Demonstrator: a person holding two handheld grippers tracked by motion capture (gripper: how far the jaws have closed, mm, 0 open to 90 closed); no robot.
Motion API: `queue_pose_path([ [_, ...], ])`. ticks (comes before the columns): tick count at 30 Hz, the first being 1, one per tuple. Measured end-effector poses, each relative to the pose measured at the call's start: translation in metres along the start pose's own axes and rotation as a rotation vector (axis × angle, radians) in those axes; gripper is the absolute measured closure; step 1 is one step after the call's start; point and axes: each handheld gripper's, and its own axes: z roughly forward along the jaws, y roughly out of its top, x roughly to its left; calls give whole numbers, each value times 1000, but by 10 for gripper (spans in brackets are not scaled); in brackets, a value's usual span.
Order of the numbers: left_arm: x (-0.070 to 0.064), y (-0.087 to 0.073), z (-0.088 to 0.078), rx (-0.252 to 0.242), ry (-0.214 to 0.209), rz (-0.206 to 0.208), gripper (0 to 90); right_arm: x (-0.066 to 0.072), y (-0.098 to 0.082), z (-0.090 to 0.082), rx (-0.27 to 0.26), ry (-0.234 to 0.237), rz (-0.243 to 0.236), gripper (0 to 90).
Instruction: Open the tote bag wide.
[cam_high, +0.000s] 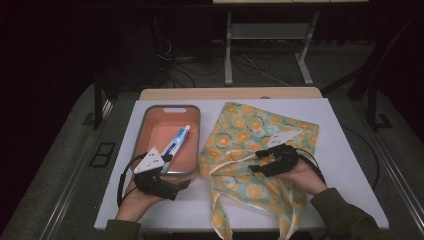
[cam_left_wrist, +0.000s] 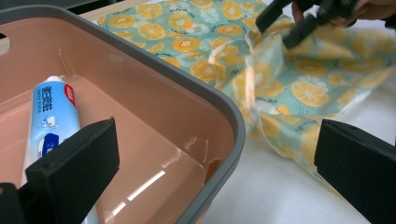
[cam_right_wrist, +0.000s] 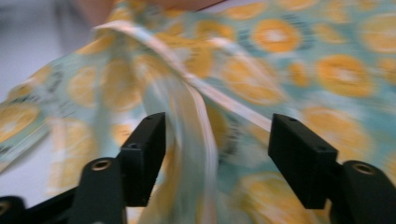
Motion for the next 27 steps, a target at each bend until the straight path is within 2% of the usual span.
queue_pose_path([
  [2, 0, 0, 0, -1, -1, -1, 0, 8, 3, 12, 40, 24, -43, 307],
  [4, 0, 0, 0, 0, -2, 0, 0, 12, 3, 23, 86, 18, -86, 287],
  [7, 0, 0, 0, 0, -4, 1, 0, 16, -1, 31, 127, 28, -105, 219],
  [10, 0, 0, 0, 0, -4, 1, 0, 21, -5, 34, 137, 34, -107, 181],
  [13, 0, 0, 0, 1, -3, 1, 0, 25, -9, 40, 169, -7, -135, 176],
  [14, 0, 0, 0, 1, -2, 2, 0, 25, -10, 41, 165, -16, -134, 181],
  [16, 0, 0, 0, 0, -2, 0, 0, 24, -10, 40, 160, -30, -134, 246],
  [17, 0, 0, 0, 0, -2, 0, 0, 22, -10, 39, 156, -35, -125, 311],
  [20, 0, 0, 0, 0, -2, 0, 0, 13, -11, 34, 123, -65, -82, 588],
  [21, 0, 0, 0, 1, -2, 1, 0, 10, -12, 33, 113, -72, -67, 645],
  [25, 0, 0, 0, 0, -1, 0, 0, 4, -13, 32, 94, -88, -36, 824],
  [27, 0, 1, 1, 1, -2, 1, 0, 2, -14, 32, 81, -65, -12, 882],
])
